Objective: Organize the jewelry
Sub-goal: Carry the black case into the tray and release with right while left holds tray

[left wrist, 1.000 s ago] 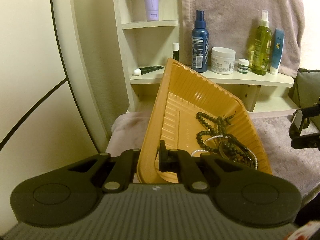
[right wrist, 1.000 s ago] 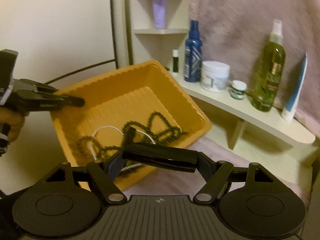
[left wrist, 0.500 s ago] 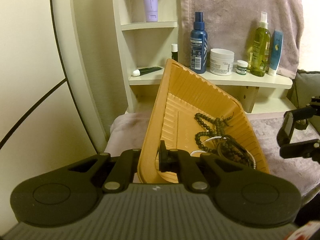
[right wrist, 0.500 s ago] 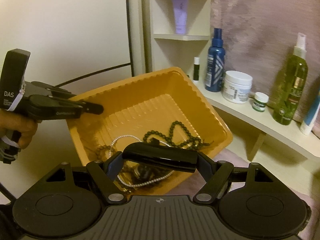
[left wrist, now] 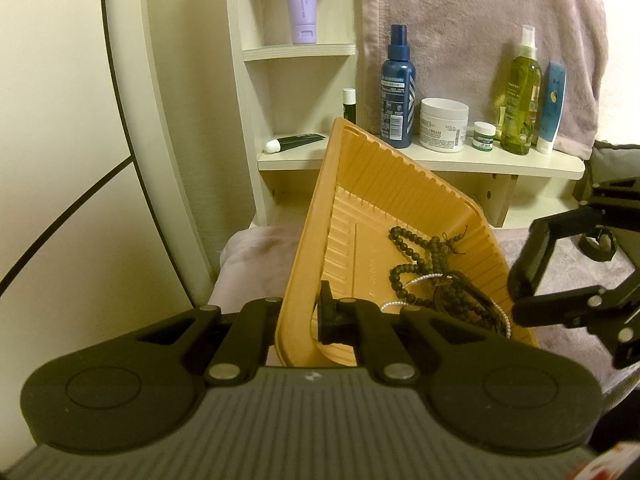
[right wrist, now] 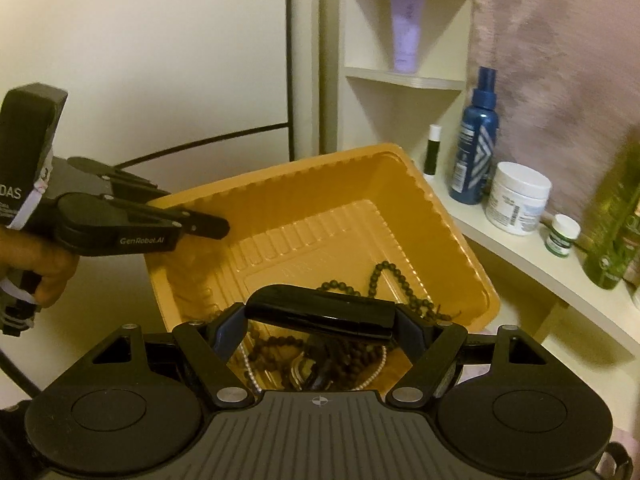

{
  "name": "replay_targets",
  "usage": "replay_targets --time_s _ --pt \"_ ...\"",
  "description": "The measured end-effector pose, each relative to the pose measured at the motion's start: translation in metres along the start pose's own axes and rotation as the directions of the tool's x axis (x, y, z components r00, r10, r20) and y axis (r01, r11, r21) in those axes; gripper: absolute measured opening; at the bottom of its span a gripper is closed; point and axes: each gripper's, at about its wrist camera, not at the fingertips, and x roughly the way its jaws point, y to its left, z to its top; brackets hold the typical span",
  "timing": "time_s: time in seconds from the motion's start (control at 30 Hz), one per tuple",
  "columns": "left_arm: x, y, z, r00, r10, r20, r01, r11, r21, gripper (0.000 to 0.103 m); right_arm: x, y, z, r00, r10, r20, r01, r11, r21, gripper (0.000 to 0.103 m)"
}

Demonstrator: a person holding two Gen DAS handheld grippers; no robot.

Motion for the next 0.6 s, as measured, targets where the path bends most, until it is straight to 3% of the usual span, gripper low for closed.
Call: replay_targets --time_s 0.23,0.6 --pt "0.0 0.0 0.001 1.0 0.0 0.001 0.0 1.0 -0.002 0.005 0.017 0.008 0.003 0.999 0.008 -0.048 -0.012 0.996 -0.083 0.077" --pt "0.001 0.001 0.0 1.0 0.002 0.0 -0.002 1.0 -0.003 0.005 0.033 0.009 0.004 0.997 0.037 -0.062 -0.04 0.998 -0.045 0.077"
